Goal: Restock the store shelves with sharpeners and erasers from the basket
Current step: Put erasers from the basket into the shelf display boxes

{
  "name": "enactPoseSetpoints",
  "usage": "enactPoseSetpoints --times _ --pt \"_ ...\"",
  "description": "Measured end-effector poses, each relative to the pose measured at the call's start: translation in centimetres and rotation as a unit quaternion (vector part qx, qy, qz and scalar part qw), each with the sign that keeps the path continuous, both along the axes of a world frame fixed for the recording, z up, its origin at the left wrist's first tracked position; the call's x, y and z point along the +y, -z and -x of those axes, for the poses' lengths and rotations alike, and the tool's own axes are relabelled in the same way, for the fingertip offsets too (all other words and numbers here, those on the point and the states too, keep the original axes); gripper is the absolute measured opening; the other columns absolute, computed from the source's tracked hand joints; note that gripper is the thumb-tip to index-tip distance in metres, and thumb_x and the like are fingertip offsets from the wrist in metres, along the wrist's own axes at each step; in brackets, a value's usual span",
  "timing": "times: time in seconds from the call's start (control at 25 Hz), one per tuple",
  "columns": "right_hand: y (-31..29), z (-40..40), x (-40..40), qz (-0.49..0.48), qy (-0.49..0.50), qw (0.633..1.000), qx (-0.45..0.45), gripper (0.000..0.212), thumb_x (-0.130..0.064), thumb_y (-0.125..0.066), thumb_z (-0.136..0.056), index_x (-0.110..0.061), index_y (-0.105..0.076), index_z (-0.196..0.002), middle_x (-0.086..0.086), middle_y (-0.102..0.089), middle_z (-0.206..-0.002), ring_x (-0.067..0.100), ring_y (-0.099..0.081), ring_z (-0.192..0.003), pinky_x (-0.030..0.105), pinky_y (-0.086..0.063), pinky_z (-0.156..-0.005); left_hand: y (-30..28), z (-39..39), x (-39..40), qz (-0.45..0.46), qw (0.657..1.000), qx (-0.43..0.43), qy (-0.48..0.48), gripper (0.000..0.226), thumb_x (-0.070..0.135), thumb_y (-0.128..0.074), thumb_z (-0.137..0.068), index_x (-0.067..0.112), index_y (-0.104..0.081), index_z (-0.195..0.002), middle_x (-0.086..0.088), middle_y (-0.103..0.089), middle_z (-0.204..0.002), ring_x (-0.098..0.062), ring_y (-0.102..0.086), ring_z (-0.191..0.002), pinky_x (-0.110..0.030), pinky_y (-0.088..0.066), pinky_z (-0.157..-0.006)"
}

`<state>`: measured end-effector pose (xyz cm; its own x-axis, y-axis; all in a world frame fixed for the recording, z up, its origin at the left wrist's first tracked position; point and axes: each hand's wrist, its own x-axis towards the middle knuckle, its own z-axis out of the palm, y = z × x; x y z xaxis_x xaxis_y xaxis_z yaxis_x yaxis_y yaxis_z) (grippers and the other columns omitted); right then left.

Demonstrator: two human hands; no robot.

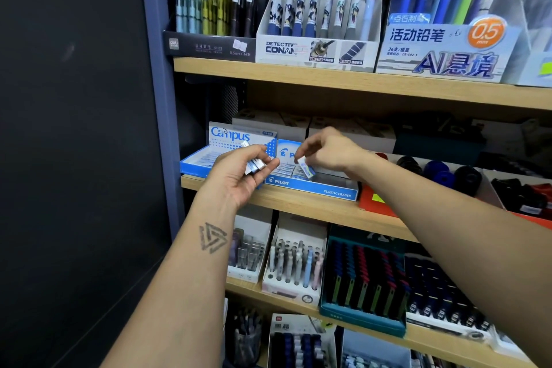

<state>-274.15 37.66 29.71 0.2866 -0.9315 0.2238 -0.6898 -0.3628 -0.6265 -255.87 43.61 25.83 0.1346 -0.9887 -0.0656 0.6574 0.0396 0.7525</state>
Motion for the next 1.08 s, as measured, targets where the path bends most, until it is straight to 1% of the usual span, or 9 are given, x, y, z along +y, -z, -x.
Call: enactPoseSetpoints --times 0.12,0.2,0.28,0.36,0.56,0.84,0.96,1.04,1.08 --pt "0.5 0.1 0.2 -0.009 -0.048 0.994 0.094 0.028 0.007 -0.059 -0.087 -0.012 -0.079 -0.091 0.005 -0.075 -0.090 0.013 -0.066 -0.080 0.030 -0.056 -0.076 0.0 0.1 0.1 0.001 1.000 -0.005 0.000 0.033 -0.021 -0.062 -0.075 -0.014 -0.065 -0.106 -0.028 -0.059 -0.125 -0.041 -0.065 -0.110 -0.028 -0.060 -0.064" --pt "1.0 -0.1 0.4 -0.010 -0.080 0.992 0.092 0.022 0.006 -0.063 -0.089 -0.009 -0.077 -0.098 0.003 -0.075 -0.092 0.012 -0.068 -0.083 0.023 -0.057 -0.079 -0.1 0.1 0.2 0.001 1.000 -0.006 0.001 0.032 -0.021 -0.062 -0.075 -0.014 -0.064 -0.106 -0.026 -0.059 -0.125 -0.041 -0.065 -0.111 -0.029 -0.060 -0.064" --pt "1.7 -0.3 0.0 0.004 -0.072 0.995 0.072 0.016 0.003 -0.069 -0.088 -0.008 -0.075 -0.099 0.003 -0.075 -0.096 0.014 -0.071 -0.092 0.027 -0.058 -0.088 -0.1 0.1 0.1 0.005 1.000 -0.003 0.004 0.029 -0.021 -0.062 -0.075 -0.013 -0.065 -0.103 -0.024 -0.061 -0.120 -0.041 -0.064 -0.113 -0.029 -0.060 -0.064" --pt "2.0 -0.3 -0.5 0.039 -0.037 0.993 0.103 0.009 -0.006 -0.075 -0.086 -0.010 -0.077 -0.094 0.002 -0.074 -0.094 0.014 -0.069 -0.089 0.031 -0.058 -0.089 -0.2 0.0 0.1 0.007 1.000 -0.002 0.002 0.026 -0.021 -0.061 -0.075 -0.012 -0.065 -0.100 -0.022 -0.061 -0.118 -0.042 -0.064 -0.114 -0.029 -0.060 -0.064" --pt "2.0 -0.4 -0.6 0.066 -0.020 0.979 0.191 0.010 -0.013 -0.074 -0.088 -0.014 -0.079 -0.097 -0.002 -0.075 -0.096 0.006 -0.063 -0.081 0.016 -0.050 -0.073 -0.1 0.1 0.2 0.006 1.000 -0.008 0.003 0.024 -0.021 -0.061 -0.076 -0.011 -0.065 -0.097 -0.021 -0.061 -0.117 -0.041 -0.064 -0.113 -0.029 -0.060 -0.064" --pt "1.2 -0.7 -1.0 0.009 -0.001 0.977 0.211 0.006 -0.013 -0.076 -0.086 -0.018 -0.075 -0.083 -0.002 -0.071 -0.091 0.014 -0.065 -0.086 0.024 -0.055 -0.071 -0.1 0.1 0.4 0.000 1.000 -0.008 0.019 0.031 -0.020 -0.062 -0.077 -0.013 -0.065 -0.107 -0.023 -0.060 -0.122 -0.040 -0.064 -0.112 -0.029 -0.060 -0.065" --pt "1.5 -0.7 -1.2 0.012 0.030 0.976 0.217 0.003 -0.014 -0.076 -0.085 -0.015 -0.074 -0.084 0.001 -0.071 -0.090 0.016 -0.066 -0.089 0.031 -0.058 -0.079 -0.1 0.1 0.6 0.000 0.999 0.003 0.047 0.032 -0.014 -0.068 -0.080 -0.014 -0.064 -0.112 -0.025 -0.058 -0.115 -0.038 -0.062 -0.117 -0.030 -0.061 -0.062" --pt "1.6 -0.6 -1.1 0.017 0.036 0.981 0.191 0.007 -0.019 -0.077 -0.086 -0.013 -0.076 -0.087 0.002 -0.073 -0.089 0.015 -0.067 -0.084 0.032 -0.059 -0.078 -0.2 0.0 0.8 0.000 0.998 0.013 0.065 0.028 -0.009 -0.070 -0.083 -0.012 -0.064 -0.109 -0.025 -0.056 -0.112 -0.037 -0.061 -0.118 -0.031 -0.060 -0.060" --pt "1.5 -0.7 -0.8 0.023 0.034 0.989 0.142 0.011 -0.022 -0.077 -0.087 -0.011 -0.076 -0.088 0.003 -0.074 -0.087 0.015 -0.067 -0.080 0.031 -0.058 -0.074 -0.3 0.0 0.9 0.001 0.997 0.020 0.072 0.025 -0.008 -0.070 -0.084 -0.009 -0.064 -0.107 -0.025 -0.055 -0.111 -0.036 -0.063 -0.114 -0.033 -0.061 -0.060"
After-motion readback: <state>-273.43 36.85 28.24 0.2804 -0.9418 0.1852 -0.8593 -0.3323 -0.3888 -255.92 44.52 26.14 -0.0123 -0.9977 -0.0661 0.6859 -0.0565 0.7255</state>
